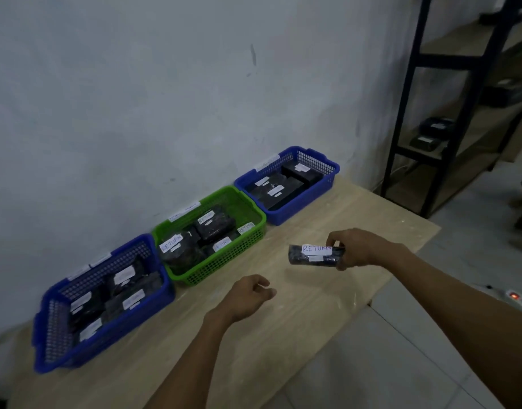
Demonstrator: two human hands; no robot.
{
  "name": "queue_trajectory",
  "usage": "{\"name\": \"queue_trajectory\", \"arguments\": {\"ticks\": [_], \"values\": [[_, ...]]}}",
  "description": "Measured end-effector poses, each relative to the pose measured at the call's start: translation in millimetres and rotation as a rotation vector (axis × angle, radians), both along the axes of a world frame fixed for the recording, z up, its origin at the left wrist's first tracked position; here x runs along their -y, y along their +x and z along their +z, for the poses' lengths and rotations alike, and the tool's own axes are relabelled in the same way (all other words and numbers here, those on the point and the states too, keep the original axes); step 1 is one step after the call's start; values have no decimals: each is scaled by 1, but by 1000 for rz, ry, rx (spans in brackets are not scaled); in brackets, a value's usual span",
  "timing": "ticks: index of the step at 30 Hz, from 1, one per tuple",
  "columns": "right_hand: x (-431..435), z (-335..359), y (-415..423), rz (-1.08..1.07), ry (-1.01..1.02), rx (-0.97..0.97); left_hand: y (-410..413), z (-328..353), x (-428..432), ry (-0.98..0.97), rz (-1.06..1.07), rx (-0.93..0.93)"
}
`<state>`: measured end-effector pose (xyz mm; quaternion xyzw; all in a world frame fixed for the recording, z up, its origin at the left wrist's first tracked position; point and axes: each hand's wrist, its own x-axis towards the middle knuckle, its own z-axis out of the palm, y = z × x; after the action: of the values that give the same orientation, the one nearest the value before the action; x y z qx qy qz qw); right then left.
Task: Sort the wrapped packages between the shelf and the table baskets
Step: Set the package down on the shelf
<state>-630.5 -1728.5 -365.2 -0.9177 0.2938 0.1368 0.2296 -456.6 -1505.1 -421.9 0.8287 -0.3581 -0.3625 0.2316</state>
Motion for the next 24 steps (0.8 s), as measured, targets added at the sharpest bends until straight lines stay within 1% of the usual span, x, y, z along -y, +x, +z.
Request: {"name": "queue_trajectory", "arguments": {"ticks": [3, 6, 10, 14, 20, 22, 24], "values": [[32, -3, 19, 48, 16, -18, 7, -3, 28, 15, 5, -19], [69, -4, 46, 93, -14, -22, 28, -7, 63, 7, 53, -12], [113, -6, 79, 93, -36, -5, 59, -10, 109, -46, 83, -12], [148, -17, 112, 151, -54, -38, 80, -14, 151, -117, 106, -3], [193, -32, 150, 219, -36, -27, 107, -32, 191, -152, 171, 112], [212, -35, 167, 258, -24, 3, 118, -34, 204, -197, 263, 159], [230, -37, 185, 312, -33, 33, 125, -34, 215, -246, 394, 245]]}}
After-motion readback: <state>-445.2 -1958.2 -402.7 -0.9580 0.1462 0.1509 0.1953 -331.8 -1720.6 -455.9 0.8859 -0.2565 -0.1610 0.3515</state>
